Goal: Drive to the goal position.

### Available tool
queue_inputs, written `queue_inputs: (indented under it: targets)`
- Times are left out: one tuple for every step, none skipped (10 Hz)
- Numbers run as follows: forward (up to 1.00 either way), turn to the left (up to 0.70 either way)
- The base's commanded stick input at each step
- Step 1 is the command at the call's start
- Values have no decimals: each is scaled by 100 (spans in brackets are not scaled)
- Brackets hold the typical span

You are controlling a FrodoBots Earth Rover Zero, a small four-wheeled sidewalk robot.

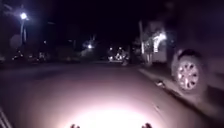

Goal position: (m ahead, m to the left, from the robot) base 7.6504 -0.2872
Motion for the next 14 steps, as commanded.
queue_inputs:
  targets:
    - [85, 0]
    - [85, 0]
    - [85, 0]
    - [85, 0]
    - [85, 0]
    - [85, 0]
    - [85, 0]
    - [85, 0]
    - [85, -15]
    - [85, -31]
    - [85, -4]
    - [85, 0]
    - [85, 0]
    - [85, 0]
